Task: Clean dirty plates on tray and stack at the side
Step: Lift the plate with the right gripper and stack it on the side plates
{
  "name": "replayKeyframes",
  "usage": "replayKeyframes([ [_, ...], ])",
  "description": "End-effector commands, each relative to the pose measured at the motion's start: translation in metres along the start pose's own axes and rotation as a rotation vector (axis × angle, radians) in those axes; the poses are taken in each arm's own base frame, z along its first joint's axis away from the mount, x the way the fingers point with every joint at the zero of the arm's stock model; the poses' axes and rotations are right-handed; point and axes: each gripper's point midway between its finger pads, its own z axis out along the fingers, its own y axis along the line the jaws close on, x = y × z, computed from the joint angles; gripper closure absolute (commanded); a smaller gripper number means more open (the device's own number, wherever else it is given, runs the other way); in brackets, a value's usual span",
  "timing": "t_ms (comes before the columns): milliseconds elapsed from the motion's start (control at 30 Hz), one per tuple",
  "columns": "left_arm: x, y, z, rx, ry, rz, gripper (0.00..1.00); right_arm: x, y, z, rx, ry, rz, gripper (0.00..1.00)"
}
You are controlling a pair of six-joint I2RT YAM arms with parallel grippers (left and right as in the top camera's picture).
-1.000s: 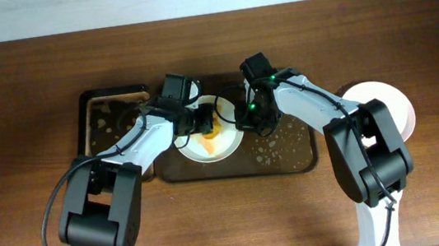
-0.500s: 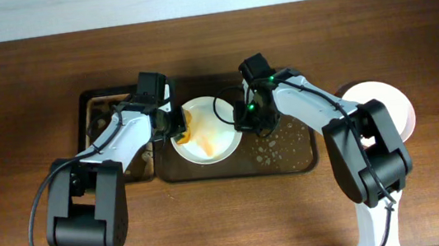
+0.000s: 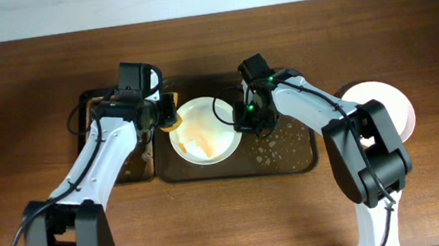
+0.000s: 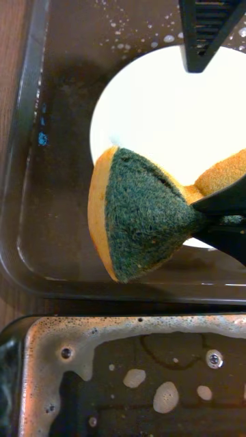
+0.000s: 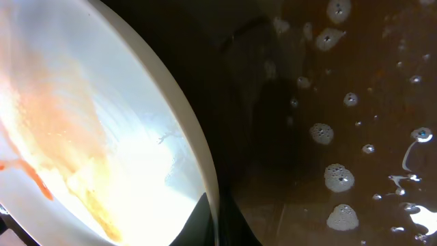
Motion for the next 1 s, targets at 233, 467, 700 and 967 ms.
replayKeyframes([
  [233, -0.005, 0.075, -0.028, -0.171, -0.011, -0.153, 1.0, -0.036, -0.017, -0.057, 0.247, -0.167, -0.176, 0.96],
  [467, 0.0, 0.108, -0.034, -0.211, 0.005, -0.26, 1.0, -0.057, -0.015, -0.136, 0.458, -0.277, -0.32, 0.96],
  [700, 0.0, 0.108, -0.034, -0.211, 0.003, -0.259, 1.0, -0.05, 0.002, -0.157, 0.579, -0.302, -0.389, 0.96],
  [967, 0.0, 0.108, -0.034, -0.211, 0.003, -0.259, 1.0, -0.063, -0.013, -0.178, 0.728, -0.409, -0.303, 0.96],
])
